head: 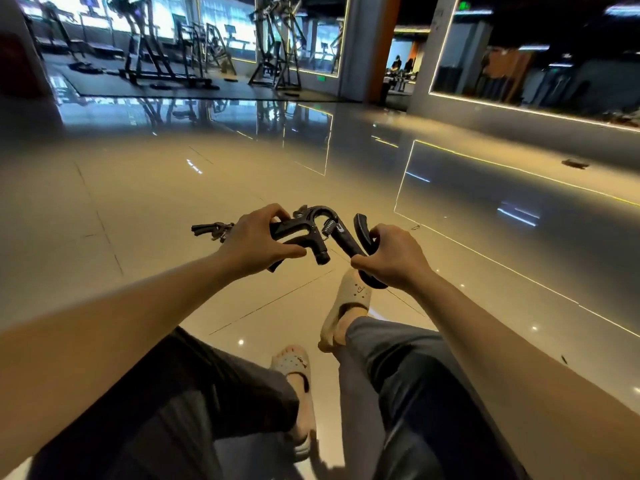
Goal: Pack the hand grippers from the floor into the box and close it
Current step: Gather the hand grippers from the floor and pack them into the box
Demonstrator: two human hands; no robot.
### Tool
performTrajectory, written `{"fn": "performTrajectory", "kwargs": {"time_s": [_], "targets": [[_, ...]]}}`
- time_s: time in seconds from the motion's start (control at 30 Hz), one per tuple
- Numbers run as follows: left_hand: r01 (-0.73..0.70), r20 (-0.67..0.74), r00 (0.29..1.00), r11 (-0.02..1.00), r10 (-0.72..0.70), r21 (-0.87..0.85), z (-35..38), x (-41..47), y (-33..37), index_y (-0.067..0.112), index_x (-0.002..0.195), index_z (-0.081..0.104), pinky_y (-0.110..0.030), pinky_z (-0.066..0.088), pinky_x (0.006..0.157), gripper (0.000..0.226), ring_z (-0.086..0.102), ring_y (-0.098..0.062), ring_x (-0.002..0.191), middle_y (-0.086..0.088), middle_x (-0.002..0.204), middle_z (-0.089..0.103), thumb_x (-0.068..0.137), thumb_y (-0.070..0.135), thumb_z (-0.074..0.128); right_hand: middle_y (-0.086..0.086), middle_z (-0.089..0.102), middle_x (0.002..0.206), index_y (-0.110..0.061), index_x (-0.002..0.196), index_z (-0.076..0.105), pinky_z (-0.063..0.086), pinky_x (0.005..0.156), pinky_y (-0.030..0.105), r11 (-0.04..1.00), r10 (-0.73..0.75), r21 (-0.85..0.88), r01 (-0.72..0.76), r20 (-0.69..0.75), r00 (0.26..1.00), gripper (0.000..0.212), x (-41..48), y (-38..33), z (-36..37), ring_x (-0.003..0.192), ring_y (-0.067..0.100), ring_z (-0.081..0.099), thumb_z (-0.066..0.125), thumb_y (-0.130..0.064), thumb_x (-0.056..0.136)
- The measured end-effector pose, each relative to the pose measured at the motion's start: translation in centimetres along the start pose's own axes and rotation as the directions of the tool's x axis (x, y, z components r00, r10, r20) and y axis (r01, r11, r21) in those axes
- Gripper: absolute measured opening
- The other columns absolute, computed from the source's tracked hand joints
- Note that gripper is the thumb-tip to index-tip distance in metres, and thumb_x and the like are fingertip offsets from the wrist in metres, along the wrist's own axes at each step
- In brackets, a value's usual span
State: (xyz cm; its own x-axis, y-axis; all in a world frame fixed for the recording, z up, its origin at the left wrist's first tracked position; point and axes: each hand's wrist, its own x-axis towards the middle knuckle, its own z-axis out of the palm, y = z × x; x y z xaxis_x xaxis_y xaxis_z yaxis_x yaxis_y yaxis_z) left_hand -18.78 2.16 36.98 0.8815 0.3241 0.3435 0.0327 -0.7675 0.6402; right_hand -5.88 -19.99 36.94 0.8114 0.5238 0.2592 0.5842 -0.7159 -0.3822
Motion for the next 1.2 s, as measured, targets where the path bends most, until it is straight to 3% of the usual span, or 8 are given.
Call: {"fn": "performTrajectory", "kwargs": {"time_s": [0.13,0.33,0.57,0.8,1.2], "targets": [[-0.055,0.025,0.998,0.998,0.056,-0.015,1.0,-3.5,2.6,0.018,0.122,0.058,-0.023,0.045,0.080,0.063,0.060,-0.013,0.094,0.006,0.107,0.062,0.071,0.040,0.088,0.003,0.063,0.090,-0.012,0.109,0.065,0.059,0.077,0.042,0.998,0.030,-0.053,-0.028,0.025,0.999,0.053,-4.6,1.5,-3.2,0.081,0.020,0.061,0.082,-0.046,0.071],[-0.096,0.056,0.993,0.991,0.101,-0.092,3.5,-6.5,7.1,0.018,0.121,0.060,-0.029,0.050,0.084,0.065,0.064,-0.017,0.098,-0.002,0.113,0.068,0.069,0.040,0.090,0.005,0.063,0.092,-0.012,0.109,0.064,0.059,0.080,0.045,0.989,0.122,-0.093,-0.118,0.030,0.992,0.052,-10.9,4.5,-7.9,0.084,0.022,0.062,0.082,-0.043,0.072],[-0.184,0.168,0.962,0.966,0.214,-0.179,9.2,-8.6,14.1,0.019,0.118,0.063,-0.031,0.055,0.083,0.060,0.065,-0.010,0.089,0.001,0.103,0.069,0.069,0.040,0.089,0.003,0.063,0.098,-0.012,0.115,0.063,0.059,0.083,0.041,0.966,0.221,-0.131,-0.221,-0.013,0.975,0.059,-19.0,10.1,-12.3,0.088,0.019,0.061,0.082,-0.048,0.072],[-0.204,0.296,0.913,0.944,0.279,-0.259,17.8,-9.2,20.9,0.017,0.131,0.063,-0.032,0.049,0.093,0.067,0.064,-0.018,0.106,-0.003,0.116,0.070,0.072,0.036,0.088,0.002,0.061,0.094,-0.016,0.105,0.064,0.057,0.078,0.039,0.899,0.420,-0.134,-0.417,-0.009,0.908,0.050,-26.0,19.9,-15.5,0.082,0.017,0.058,0.081,-0.049,0.071],[-0.194,0.457,0.853,0.966,0.252,-0.171,33.3,-6.3,26.8,0.019,0.120,0.064,-0.016,0.042,0.061,0.057,0.063,-0.015,0.085,0.002,0.103,0.066,0.073,0.039,0.087,0.002,0.063,0.088,-0.016,0.106,0.063,0.059,0.074,0.036,0.755,0.654,-0.087,-0.650,0.038,0.756,0.048,-30.4,35.1,-14.8,0.078,0.016,0.063,0.081,-0.046,0.073]]}}
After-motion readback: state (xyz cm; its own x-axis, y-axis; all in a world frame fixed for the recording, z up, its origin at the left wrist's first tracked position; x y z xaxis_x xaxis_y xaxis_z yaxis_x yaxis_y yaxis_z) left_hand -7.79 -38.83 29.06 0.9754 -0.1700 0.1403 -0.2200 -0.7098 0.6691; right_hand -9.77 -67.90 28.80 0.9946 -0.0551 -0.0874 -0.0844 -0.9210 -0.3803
